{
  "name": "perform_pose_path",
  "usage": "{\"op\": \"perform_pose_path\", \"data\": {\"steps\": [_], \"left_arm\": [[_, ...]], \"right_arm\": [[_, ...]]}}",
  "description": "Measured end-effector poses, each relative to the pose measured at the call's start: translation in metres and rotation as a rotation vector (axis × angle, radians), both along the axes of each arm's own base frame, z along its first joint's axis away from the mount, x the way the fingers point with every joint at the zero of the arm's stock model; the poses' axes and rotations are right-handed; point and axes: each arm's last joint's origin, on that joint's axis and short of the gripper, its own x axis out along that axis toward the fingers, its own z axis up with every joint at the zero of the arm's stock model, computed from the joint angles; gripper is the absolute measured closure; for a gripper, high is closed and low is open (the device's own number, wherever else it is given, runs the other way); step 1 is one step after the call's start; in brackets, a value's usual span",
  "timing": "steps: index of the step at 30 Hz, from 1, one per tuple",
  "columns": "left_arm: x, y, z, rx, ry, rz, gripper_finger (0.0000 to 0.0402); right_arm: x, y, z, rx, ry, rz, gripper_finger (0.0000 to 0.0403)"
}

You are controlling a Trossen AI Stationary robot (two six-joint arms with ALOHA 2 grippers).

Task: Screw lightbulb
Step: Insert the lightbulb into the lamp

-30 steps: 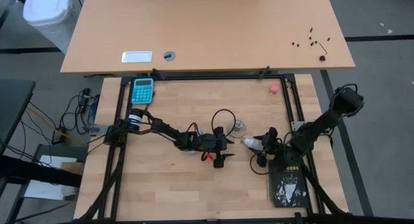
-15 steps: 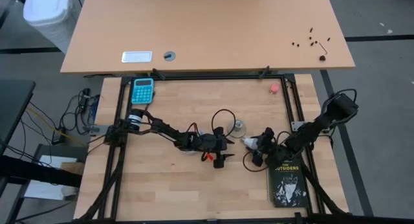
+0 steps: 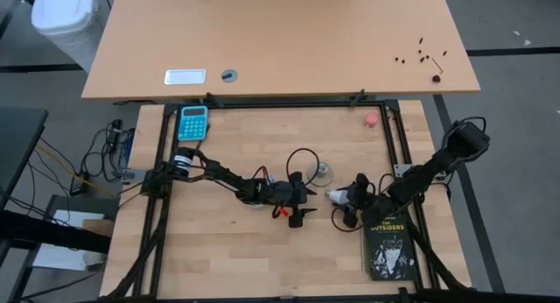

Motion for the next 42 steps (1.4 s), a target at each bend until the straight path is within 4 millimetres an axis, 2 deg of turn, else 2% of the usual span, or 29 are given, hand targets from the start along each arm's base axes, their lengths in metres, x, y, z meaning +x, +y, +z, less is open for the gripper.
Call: {"op": "perform_pose_path", "data": {"steps": [5,11,17,22,28,33,42], "left_arm": [[0.000,0.001,-0.001,-0.010,0.011,0.007,0.0135],[-0.003,0.015,0.005,-0.041,0.074,0.065,0.0135],[-0.006,0.027,0.024,-0.002,0.072,0.092,0.0135],[-0.006,0.042,0.038,0.077,0.047,0.116,0.0135],[-0.009,0.064,0.034,0.044,0.109,0.066,0.0135],[-0.010,0.081,0.034,0.004,0.102,0.062,0.0135],[-0.010,0.083,0.033,-0.016,0.112,0.038,0.0135]], "right_arm": [[0.008,-0.003,0.023,0.102,-0.035,0.052,0.0135],[0.028,-0.011,0.077,0.061,0.042,0.055,0.0138],[0.044,-0.034,0.137,0.040,0.212,-0.008,0.0133],[0.058,-0.056,0.165,0.098,0.334,0.002,0.0137],[0.077,-0.081,0.180,0.160,0.438,0.065,0.0133],[0.094,-0.105,0.176,0.219,0.564,0.097,0.0133],[0.122,-0.135,0.176,0.333,0.781,0.137,0.0134]]}}
